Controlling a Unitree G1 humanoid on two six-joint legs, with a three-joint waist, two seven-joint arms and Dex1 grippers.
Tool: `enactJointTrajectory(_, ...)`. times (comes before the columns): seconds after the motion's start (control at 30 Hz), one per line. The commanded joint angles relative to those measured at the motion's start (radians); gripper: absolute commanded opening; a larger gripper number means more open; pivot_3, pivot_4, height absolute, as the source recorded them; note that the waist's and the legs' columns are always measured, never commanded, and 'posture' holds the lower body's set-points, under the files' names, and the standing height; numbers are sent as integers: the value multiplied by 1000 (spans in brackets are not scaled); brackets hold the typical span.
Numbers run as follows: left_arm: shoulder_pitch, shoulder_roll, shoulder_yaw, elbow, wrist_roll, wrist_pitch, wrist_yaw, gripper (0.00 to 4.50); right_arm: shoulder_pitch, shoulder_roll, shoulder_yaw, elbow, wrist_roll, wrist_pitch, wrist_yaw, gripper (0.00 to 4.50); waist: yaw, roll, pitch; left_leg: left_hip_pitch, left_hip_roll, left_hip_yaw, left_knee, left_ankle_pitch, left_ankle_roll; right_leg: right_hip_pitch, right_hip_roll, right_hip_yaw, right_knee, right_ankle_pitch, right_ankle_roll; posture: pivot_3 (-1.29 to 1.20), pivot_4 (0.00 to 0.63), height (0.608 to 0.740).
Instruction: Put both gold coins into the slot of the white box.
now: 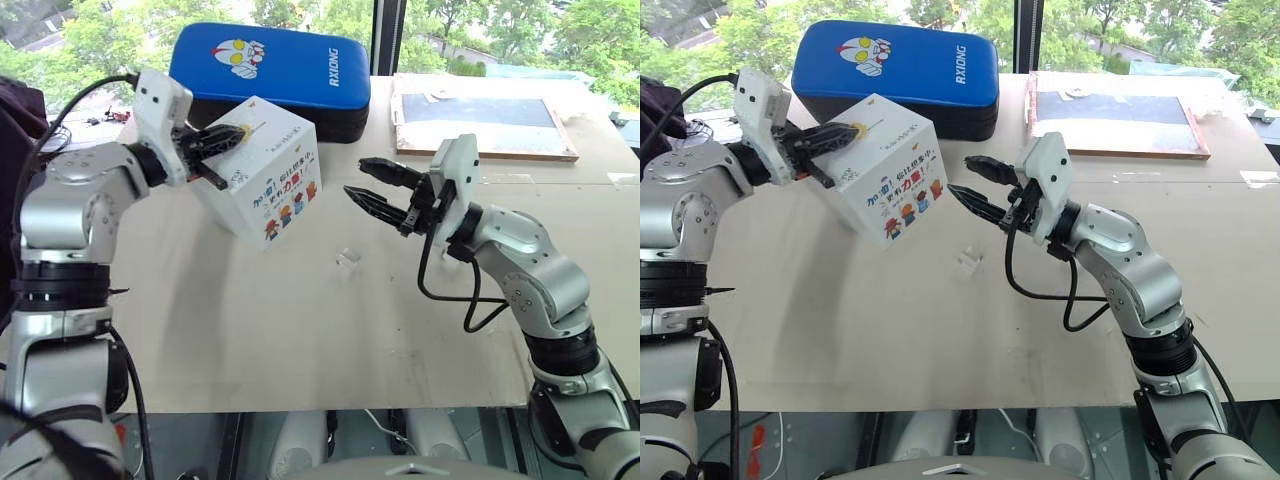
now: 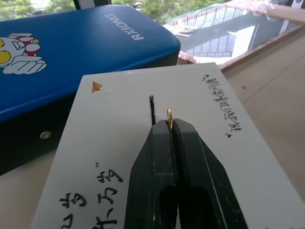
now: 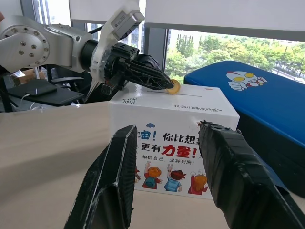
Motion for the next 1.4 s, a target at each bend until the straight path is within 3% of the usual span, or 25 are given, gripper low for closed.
enactJointTrajectory(0.03, -18, 8, -31, 82, 80, -8, -32, 0, 0, 12, -8, -48, -6, -27, -3, 2186, 1, 0, 0, 0, 0, 0, 0, 0, 0, 0, 0, 0, 0, 0, 0, 0, 150, 740)
enactJointTrajectory(0.23, -23, 10, -50, 122, 126, -18, -93, 0, 9, 27, -6, -57, -14, -23, -14, 2186, -2, 0, 0, 1, 0, 0, 2, 0, 1, 1, 0, 0, 2, 0, 0, 0, 150, 740)
enactJointTrajectory(0.37, -22, 1, -30, 124, 135, -23, -102, 1113, 18, 31, -5, -70, -16, -17, -20, 2234, -2, 0, -1, 2, 1, 0, 2, 0, 1, 1, 1, 1, 3, 0, 0, 0, 150, 740)
enactJointTrajectory(0.43, -38, -36, 23, 127, 113, -39, -62, 2176, 26, 25, -9, -73, -15, -13, -19, 2234, 0, 0, -1, 2, 1, 0, 2, 0, 0, 1, 0, 1, 3, 0, 0, 0, 150, 740)
enactJointTrajectory(0.47, -38, -53, 55, 114, 88, -56, -63, 2450, 30, 21, -10, -74, -15, -11, -18, 2234, 0, 0, -1, 2, 1, 0, 2, 0, 0, 1, 0, 1, 3, 0, 0, 0, 150, 740)
enactJointTrajectory(0.5, -23, -72, 102, 76, 38, -64, -74, 2450, 36, 11, -8, -77, -19, -8, -13, 2234, 2, 0, -1, 2, 1, 0, 2, 0, 0, 1, 0, 1, 3, 0, 0, 0, 150, 740)
enactJointTrajectory(0.53, -3, -83, 137, 37, 1, -66, -89, 3092, 42, 2, -5, -79, -23, -6, -8, 2234, 4, 1, -1, 0, 1, -1, 4, 0, 0, 1, 0, 0, 3, 0, 0, 0, 150, 740)
enactJointTrajectory(0.57, 20, -90, 168, -5, -34, -54, -106, 3265, 50, -6, -5, -82, -24, -4, -4, 2234, 3, 0, -1, -1, 0, 0, 4, 0, 0, 1, -1, 0, 3, 0, 0, 0, 150, 740)
enactJointTrajectory(0.73, 161, -113, 303, -279, -267, 44, -180, 3265, 127, -30, -44, -112, 23, 12, 4, 2234, 2, -1, 0, -4, 0, -1, 5, 2, -3, 1, -3, -1, -1, 0, 0, 0, 150, 740)
enactJointTrajectory(0.83, 330, -124, 322, -510, -385, 144, -154, 3265, 311, -127, -114, -133, 22, -30, 76, 2234, 6, -1, -1, -4, 0, -2, 3, 2, -3, 1, -9, -1, -2, 0, 0, 0, 150, 740)
enactJointTrajectory(0.9, 421, -131, 311, -601, -414, 182, -123, 3265, 400, -181, -139, -131, 6, -67, 114, 2234, 9, 0, -1, -1, -1, -2, 0, 1, -3, 5, -12, -2, -5, -1, 1, 0, 150, 740)
enactJointTrajectory(1.0, 575, -153, 224, -727, -345, 193, -39, 3265, 548, -248, -198, -114, 6, -115, 180, 2234, 5, 0, -1, 0, -1, -1, 1, -1, 2, 6, -12, -1, -3, -1, 1, 0, 150, 740)
enactJointTrajectory(1.1, 694, -210, 154, -770, -257, 135, 33, 3357, 655, -294, -216, -94, -29, -166, 218, 2829, 5, 0, -1, 5, -1, -1, 1, -1, 2, 10, -12, -1, -2, -1, 1, 0, 150, 740)
enactJointTrajectory(1.13, 742, -222, 125, -786, -222, 113, 47, 3357, 683, -293, -225, -84, -29, -183, 223, 3358, 4, 0, -1, 7, -1, -1, 1, -1, 2, 11, -11, 0, -2, -1, 1, 0, 150, 740)
enactJointTrajectory(1.17, 785, -248, 100, -792, -196, 85, 58, 3752, 707, -284, -236, -66, -34, -207, 220, 4036, 4, 0, 0, 9, 0, -1, 1, -1, 2, 13, -10, 1, -2, -1, 1, 0, 150, 740)
enactJointTrajectory(1.23, 841, -298, 82, -789, -196, 77, 89, 4151, 738, -275, -241, -35, -47, -248, 227, 4500, 4, 0, -1, 13, 1, 1, 0, -1, 2, 15, -9, 2, -2, -2, -1, 0, 150, 740)
enactJointTrajectory(1.27, 862, -304, 71, -785, -182, 57, 80, 4464, 744, -265, -243, -24, -49, -262, 225, 4500, 4, 0, -1, 15, 1, 1, 0, -1, 2, 17, -9, 3, -2, -3, -3, 0, 150, 740)
enactJointTrajectory(1.4, 923, -278, 3, -750, -5, -102, 67, 4464, 746, -231, -232, 33, -76, -338, 222, 4500, 5, 0, -1, 15, 1, 2, 1, -1, 2, 17, -9, 3, -2, -3, -4, 0, 150, 740)
